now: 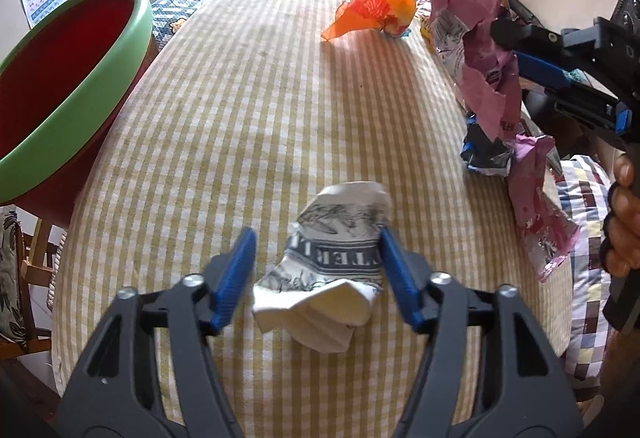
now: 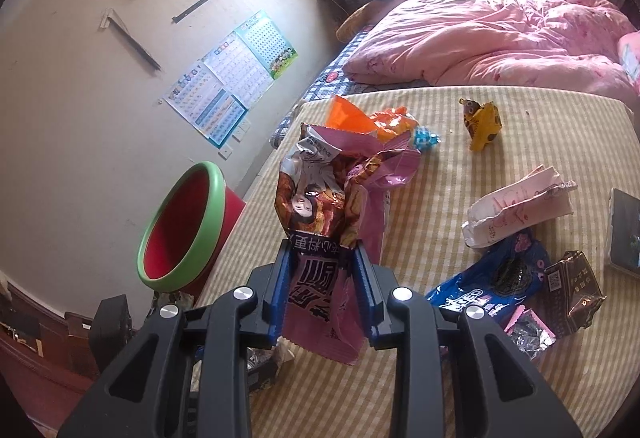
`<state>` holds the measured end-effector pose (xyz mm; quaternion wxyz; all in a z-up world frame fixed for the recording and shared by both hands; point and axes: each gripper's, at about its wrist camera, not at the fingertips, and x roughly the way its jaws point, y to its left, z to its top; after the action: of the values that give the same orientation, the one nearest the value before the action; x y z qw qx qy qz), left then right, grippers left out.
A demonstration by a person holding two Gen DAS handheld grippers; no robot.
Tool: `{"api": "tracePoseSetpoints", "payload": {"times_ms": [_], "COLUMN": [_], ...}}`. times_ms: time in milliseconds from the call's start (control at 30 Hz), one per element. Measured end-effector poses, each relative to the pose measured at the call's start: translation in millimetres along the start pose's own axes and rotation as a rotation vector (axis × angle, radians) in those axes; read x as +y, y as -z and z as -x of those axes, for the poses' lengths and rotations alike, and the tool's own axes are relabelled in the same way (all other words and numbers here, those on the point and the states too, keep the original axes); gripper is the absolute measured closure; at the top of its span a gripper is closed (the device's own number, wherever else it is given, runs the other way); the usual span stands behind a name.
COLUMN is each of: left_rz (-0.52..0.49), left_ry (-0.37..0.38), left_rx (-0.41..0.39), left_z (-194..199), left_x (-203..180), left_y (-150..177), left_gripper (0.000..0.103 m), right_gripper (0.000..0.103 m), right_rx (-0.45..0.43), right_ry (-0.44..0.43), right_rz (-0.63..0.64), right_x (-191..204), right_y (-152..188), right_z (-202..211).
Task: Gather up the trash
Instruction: 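Carry the white paper with the left tool toward the red bin while the right tool holds the pink bag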
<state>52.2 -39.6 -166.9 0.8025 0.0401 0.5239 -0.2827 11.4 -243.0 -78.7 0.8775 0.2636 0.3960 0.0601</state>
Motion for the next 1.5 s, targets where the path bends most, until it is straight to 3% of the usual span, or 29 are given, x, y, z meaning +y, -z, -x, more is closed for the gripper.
{"api": "tracePoseSetpoints", "payload": {"times_ms": [1067,1500], "left_rz": [0.088,0.120], "left_ry": [-0.035,-0.054], "left_rx": [-0.113,-0.196], "left_z": [38.9,66.6], "left_x": [23.4,38.7], "left_y": [2.9,-4.8], "left_gripper": [0.050,0.050], "right_gripper": [0.073,0.073], "right_rx": [-0.026,-0.004], "right_ry": [-0.021,-0.037], "right_rz": [0.045,0.079], "right_x": [27.5,48.7], "right_y": [9.1,19.3], "right_z": [7.5,-3.5]}}
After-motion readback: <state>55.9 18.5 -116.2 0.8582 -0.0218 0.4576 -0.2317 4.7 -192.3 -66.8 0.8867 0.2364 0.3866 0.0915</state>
